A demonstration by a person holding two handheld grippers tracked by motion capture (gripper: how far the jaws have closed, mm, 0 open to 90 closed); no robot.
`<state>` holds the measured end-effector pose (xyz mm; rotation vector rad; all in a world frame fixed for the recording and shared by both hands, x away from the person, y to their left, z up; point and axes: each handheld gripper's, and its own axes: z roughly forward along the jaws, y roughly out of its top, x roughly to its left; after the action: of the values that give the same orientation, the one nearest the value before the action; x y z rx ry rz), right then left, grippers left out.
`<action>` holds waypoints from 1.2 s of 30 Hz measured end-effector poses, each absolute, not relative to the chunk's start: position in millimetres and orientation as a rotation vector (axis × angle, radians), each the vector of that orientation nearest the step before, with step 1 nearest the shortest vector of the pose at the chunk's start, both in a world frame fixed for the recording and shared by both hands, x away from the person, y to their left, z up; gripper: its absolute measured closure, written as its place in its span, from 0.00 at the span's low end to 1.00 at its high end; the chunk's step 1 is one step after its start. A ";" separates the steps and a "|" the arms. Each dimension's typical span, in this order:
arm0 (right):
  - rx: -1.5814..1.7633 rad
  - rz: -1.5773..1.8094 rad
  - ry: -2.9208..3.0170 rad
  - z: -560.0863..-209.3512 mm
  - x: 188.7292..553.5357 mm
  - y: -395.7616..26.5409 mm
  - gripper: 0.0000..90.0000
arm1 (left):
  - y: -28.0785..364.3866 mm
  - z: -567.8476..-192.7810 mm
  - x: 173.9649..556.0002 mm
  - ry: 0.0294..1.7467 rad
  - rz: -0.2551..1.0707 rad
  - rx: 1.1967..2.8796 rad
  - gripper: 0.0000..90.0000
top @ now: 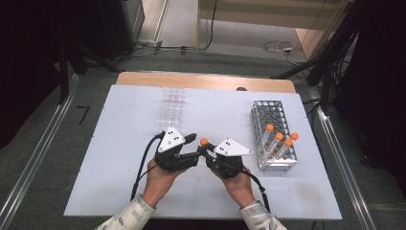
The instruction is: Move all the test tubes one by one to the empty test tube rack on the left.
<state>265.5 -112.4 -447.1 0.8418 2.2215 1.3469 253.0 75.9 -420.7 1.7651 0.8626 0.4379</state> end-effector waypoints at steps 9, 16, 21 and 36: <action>0.808 1.363 2.237 -445.7 262.9 -103.6 0.80 | 76.7 -421.0 253.1 0.848 0.441 1.773 0.70; 0.806 1.371 2.237 -443.2 262.2 -100.3 0.80 | 78.4 -420.3 252.9 0.851 0.461 1.765 0.76; 0.816 1.374 2.242 -443.0 263.3 -100.8 0.74 | 79.2 -420.3 255.6 0.859 0.446 1.758 0.77; 0.919 1.372 2.263 -434.8 259.3 -142.2 0.31 | 84.2 -420.5 273.7 0.915 0.438 1.749 0.77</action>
<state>259.3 -142.2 -434.8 0.9192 2.2632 1.3721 273.7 84.2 -420.5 1.7486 0.9152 0.4378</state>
